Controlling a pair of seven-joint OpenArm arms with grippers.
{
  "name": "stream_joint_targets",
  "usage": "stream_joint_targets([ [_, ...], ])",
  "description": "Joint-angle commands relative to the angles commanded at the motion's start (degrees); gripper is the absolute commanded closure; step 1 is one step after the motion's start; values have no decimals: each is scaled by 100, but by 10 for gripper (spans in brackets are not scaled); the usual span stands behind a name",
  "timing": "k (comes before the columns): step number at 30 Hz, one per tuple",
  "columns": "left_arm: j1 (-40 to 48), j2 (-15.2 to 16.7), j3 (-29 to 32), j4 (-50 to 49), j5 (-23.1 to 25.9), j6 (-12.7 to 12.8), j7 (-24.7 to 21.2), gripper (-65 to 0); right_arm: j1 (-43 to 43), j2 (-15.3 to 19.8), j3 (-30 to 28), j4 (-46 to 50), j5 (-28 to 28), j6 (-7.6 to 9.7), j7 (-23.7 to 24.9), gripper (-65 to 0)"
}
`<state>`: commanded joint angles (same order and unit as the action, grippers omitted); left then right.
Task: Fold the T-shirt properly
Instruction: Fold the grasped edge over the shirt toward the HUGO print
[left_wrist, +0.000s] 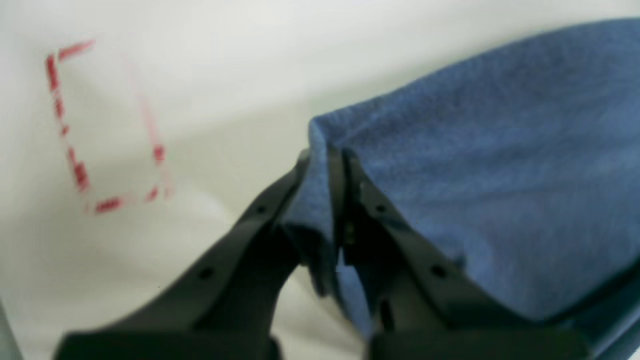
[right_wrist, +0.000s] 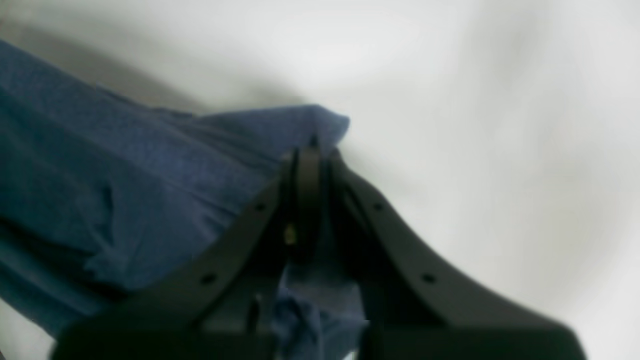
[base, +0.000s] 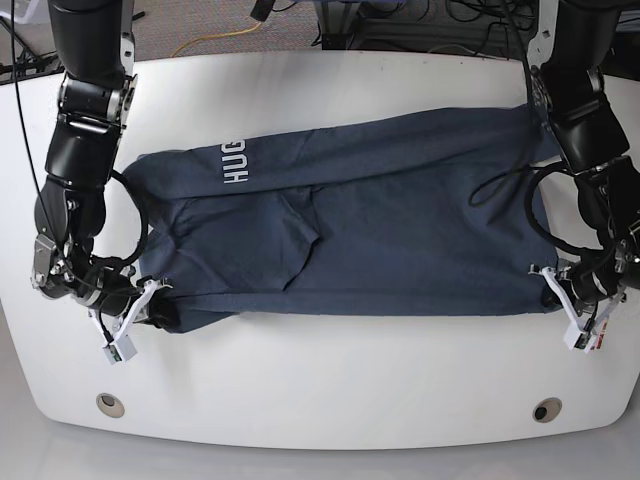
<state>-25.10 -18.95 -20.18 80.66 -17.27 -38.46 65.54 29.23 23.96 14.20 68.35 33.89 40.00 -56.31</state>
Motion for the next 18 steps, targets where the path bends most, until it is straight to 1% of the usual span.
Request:
stream_joint_targets([
  [2,167,-9,0,290,0,-132,97,0,-88,0,105,229,0,0,-202,0],
  [3,229,-18,0,413,0,-154,176,0,-132,0,105,316,0,0,-299,0],
  [5,404,-26,-9,730,9,-154,369,0,-316,0,105,580,0,0,-448,0],
  [8,747,-35,-18,1099,35,-154,510,0,-624,0,114,1029,0,0,-580,0],
  [11,1143,-141,-18,1380,9,-154,510,0,-932,-9,114,1380,0,0,-677,0],
  [15,1609,-149,-18,1688,9,-154,510,0,-1336,-26,114,1749,9,0,-765,0],
  [16,1714,-149,-18,1741,9,-154,510,0,-1424,-62,149,1802,9,0,-765,0],
  [18,1934,-149,-26,1881,9,-154,510,0,-1644,-167,431,1873,9,0,-782,0],
])
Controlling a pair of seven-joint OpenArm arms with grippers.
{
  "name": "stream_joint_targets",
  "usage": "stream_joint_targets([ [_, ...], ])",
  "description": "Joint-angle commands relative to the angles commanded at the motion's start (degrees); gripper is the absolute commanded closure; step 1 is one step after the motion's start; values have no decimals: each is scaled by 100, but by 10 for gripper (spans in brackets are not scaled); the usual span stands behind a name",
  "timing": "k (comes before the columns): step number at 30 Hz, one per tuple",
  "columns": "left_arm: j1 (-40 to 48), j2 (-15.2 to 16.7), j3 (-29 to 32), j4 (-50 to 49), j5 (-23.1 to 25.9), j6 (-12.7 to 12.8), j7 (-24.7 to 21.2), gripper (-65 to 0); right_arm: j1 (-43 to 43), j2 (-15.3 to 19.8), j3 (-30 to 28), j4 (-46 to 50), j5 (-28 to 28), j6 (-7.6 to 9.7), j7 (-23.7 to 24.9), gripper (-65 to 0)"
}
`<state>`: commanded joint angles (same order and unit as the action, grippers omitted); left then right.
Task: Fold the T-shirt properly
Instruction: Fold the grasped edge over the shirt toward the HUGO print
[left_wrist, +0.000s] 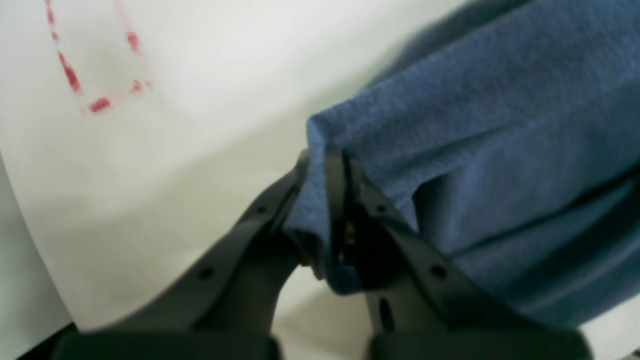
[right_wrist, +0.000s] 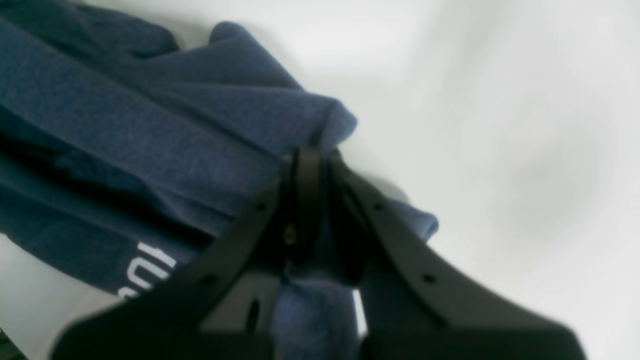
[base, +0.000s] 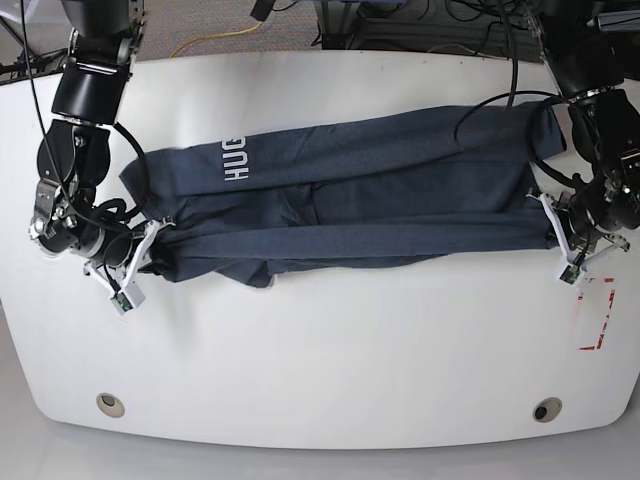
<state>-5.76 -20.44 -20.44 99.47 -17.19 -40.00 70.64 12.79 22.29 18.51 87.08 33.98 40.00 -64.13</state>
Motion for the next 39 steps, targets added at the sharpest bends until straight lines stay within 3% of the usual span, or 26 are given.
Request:
stream_joint_targets([
  [5,440,0,-290,290,26,0,246,0,-308,-97,510,18,0,0,-308,0],
  [10,563,9,-413,299,26,0,615,0,-580,-158,659,149,0,0,-387,0],
  [26,1284,53,-404,1002,-9,0,615,0,-1705,-185,659,1723,141,0,-396,0],
  [31,1064,70,-642,1029,-9,0,589,0,-1565,-185,659,1697,237,0,-369,0],
  [39,-70,273,-756,985,35,0,589,0,-527,-167,624,949,237,0,-369,0],
])
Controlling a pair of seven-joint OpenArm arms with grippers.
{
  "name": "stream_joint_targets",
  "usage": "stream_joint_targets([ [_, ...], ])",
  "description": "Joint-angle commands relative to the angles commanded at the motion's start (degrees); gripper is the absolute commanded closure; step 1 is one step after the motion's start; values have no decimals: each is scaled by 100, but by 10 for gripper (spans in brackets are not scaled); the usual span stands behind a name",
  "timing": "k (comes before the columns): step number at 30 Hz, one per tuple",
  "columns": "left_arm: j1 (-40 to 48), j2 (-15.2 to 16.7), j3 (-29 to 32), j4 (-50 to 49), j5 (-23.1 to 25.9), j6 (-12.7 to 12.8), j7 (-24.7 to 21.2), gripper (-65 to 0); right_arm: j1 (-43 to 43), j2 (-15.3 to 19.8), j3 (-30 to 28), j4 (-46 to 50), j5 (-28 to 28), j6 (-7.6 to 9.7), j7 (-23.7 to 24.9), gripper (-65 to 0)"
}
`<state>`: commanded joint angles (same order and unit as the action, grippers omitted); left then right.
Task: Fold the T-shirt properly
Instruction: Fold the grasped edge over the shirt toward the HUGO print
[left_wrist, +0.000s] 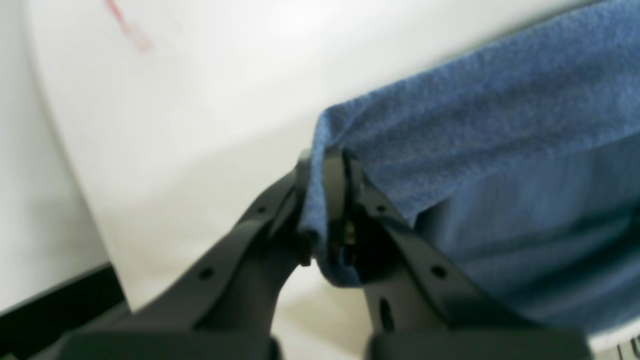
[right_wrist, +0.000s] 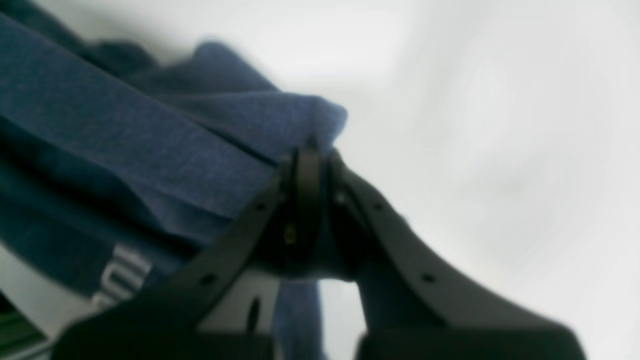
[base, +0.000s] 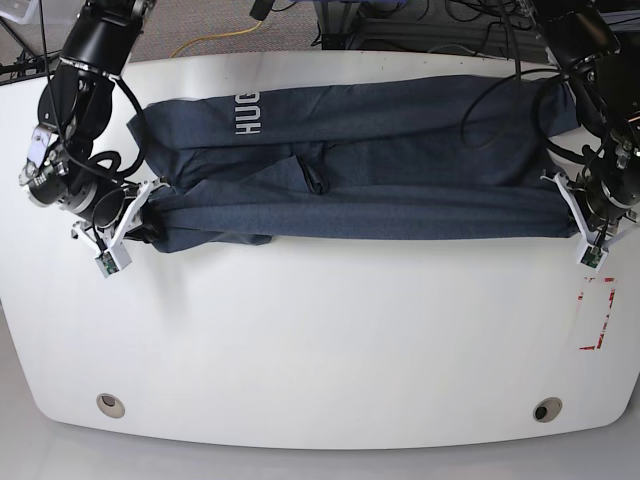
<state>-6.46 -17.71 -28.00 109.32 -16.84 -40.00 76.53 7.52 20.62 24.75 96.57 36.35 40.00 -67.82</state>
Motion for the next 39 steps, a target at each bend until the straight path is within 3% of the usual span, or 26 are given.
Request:
stream_joint_targets([
  [8,-1073,105,281,-18,185,0,-9,0,1160,105,-26,-1046,-62,0,0,0],
  [14,-1451,88,818,-44,642,0,-44,0,1855,132,-35,-1934,-668,0,18,0],
  [19,-1459,-273,1187,-580,765,0,-563,0,2110,114,-35,-2338,-1231,0,105,0],
  [26,-1486,-422,1020,-404,765,0,-404,0,2057,167,-18,-2022,-1240,0,105,0],
  [29,-1433,-422,1011,-448,765,0,-404,0,1925,132,9,-1644,-1240,0,-202,0],
  [39,-527,-413,1011,-484,765,0,-413,0,976,-141,18,-615,-1231,0,-431,0],
])
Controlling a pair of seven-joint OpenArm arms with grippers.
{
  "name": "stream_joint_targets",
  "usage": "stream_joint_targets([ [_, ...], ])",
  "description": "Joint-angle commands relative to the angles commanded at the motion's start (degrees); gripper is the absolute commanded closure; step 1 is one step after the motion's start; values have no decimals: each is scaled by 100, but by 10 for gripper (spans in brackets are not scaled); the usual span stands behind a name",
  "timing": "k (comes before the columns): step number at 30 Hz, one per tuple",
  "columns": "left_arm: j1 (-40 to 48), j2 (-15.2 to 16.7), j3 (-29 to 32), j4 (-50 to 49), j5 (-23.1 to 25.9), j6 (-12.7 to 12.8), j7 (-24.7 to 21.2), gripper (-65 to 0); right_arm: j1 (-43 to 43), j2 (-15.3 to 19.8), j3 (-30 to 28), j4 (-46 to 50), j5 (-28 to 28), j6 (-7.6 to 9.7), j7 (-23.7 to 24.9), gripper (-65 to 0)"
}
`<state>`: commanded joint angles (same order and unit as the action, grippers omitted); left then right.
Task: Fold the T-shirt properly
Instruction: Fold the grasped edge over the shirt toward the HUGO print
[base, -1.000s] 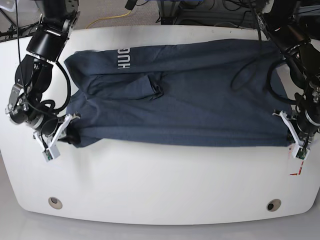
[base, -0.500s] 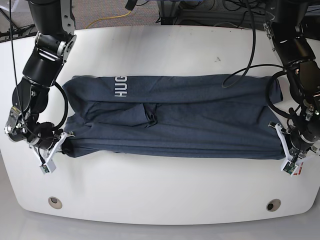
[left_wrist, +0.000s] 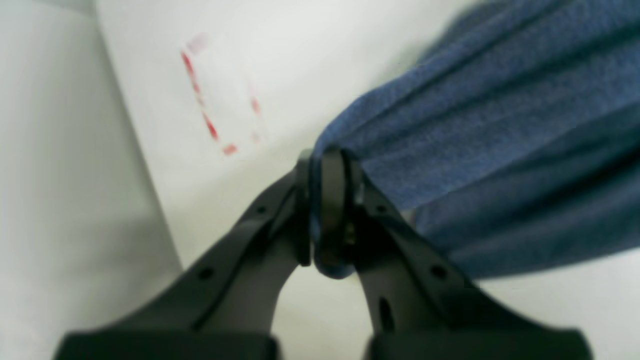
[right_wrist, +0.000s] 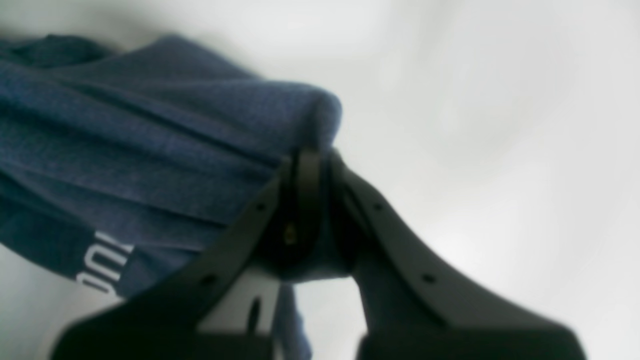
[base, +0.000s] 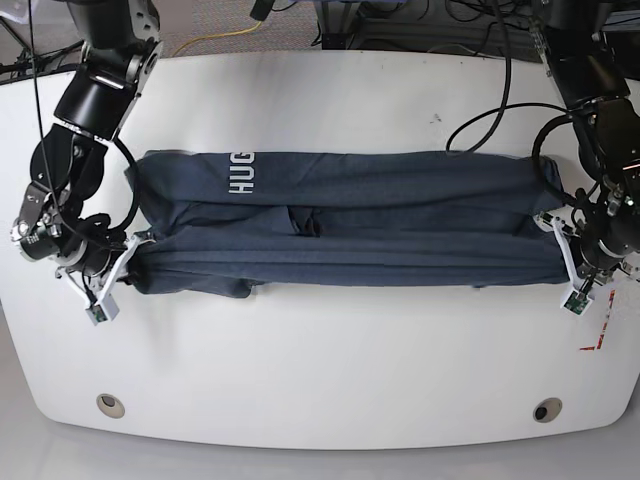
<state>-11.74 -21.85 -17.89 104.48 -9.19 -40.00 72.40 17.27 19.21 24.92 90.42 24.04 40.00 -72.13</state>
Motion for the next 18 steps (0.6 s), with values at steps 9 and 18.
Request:
stream_joint_targets([
  [9,756,26,0,0,-9,0,-9,0,-826,-396,9,299,-9,0,35,0],
  [18,1169,132,-9,-18,9,0,-26,0,-1160,-440,9,273,-9,0,53,0],
])
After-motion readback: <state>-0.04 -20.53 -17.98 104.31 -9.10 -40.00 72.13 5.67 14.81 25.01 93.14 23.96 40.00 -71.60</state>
